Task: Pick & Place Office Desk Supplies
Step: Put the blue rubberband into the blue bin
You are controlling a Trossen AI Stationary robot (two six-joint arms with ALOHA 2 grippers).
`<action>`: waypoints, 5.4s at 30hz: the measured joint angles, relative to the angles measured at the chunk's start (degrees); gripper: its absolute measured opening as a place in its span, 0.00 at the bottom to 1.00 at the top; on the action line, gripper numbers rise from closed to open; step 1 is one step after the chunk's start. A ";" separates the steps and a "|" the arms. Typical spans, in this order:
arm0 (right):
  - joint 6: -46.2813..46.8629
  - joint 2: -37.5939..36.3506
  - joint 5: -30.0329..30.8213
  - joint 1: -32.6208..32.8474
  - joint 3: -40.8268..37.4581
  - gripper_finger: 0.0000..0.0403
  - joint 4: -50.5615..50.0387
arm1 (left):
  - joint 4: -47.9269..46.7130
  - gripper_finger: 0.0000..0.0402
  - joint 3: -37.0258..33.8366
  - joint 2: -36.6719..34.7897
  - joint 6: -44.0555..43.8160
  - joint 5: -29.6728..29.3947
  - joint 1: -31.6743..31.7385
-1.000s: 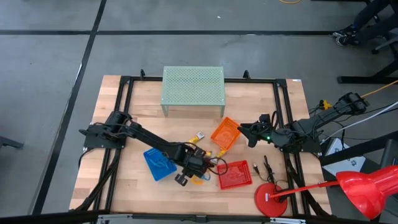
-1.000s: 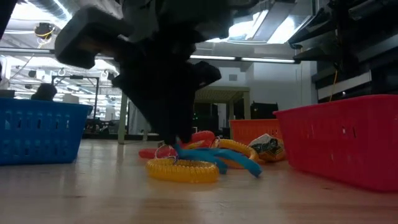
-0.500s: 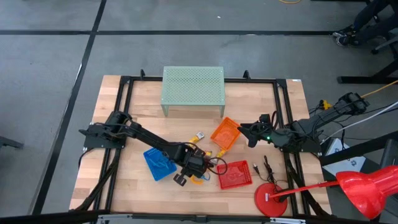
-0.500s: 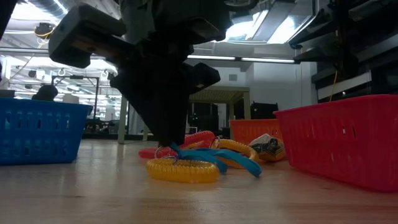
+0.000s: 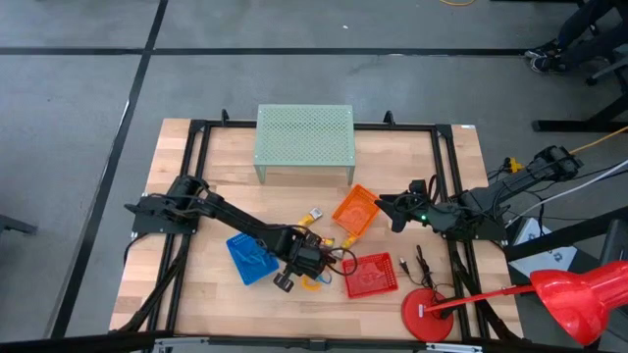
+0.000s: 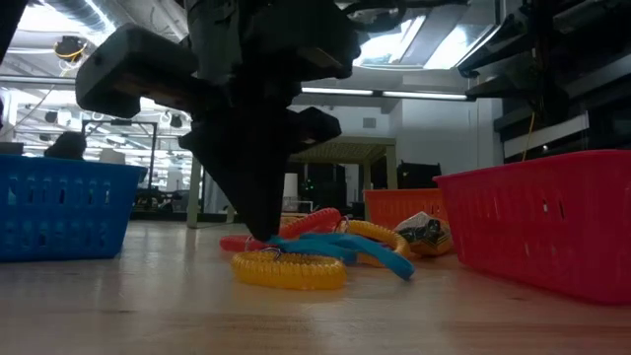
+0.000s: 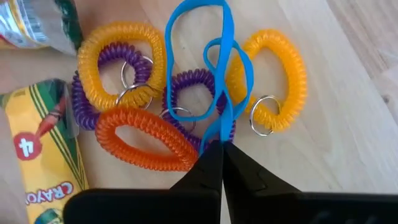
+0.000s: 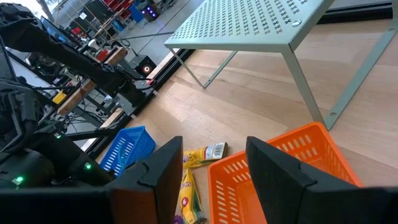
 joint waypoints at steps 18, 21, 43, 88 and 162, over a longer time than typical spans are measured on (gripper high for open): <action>-0.06 0.00 -0.02 -0.02 0.00 0.44 -0.07 | -21.70 0.00 19.68 -0.22 -4.73 7.57 3.21; -0.07 0.00 -0.02 -0.02 -0.02 0.44 -0.38 | -24.49 0.00 21.48 -1.57 -9.73 7.78 3.10; 3.40 1.78 2.06 -0.02 -0.02 0.44 -0.92 | 8.97 0.00 -31.35 -48.42 -56.69 -5.82 -6.55; 11.37 7.32 1.77 -0.02 -0.02 0.44 0.90 | 35.84 0.17 -49.09 -56.28 -69.30 -13.86 -3.54; 1.82 7.30 -12.44 -2.73 -0.02 0.44 1.03 | 1.82 0.02 14.22 11.64 -23.99 12.47 0.74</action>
